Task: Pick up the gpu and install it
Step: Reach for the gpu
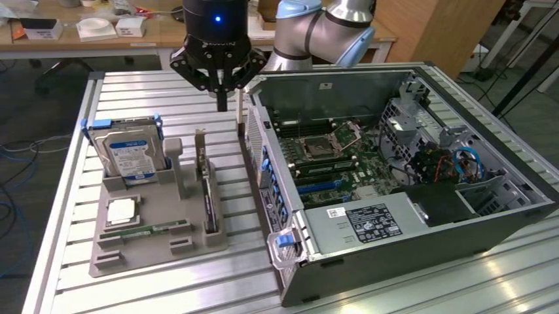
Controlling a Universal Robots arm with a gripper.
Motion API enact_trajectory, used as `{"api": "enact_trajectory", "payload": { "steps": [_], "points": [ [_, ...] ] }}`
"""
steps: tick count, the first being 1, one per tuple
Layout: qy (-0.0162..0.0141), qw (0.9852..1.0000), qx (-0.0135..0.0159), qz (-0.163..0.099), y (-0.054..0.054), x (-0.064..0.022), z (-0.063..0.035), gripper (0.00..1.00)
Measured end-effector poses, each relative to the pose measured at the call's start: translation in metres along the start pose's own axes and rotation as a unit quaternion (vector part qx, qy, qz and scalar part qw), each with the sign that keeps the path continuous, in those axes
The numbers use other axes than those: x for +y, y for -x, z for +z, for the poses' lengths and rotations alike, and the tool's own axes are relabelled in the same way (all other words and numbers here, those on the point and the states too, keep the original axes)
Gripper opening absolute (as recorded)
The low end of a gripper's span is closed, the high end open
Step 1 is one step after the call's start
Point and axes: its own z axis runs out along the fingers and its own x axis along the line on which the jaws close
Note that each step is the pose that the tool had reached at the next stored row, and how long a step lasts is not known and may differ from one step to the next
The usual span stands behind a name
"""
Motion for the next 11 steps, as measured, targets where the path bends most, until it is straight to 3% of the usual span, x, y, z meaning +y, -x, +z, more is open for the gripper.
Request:
{"api": "enact_trajectory", "payload": {
  "steps": [11],
  "points": [
    [0.0, 1.0, 0.0, 0.0, -0.0107, -0.0008, 0.0009, 0.11]
  ]
}}
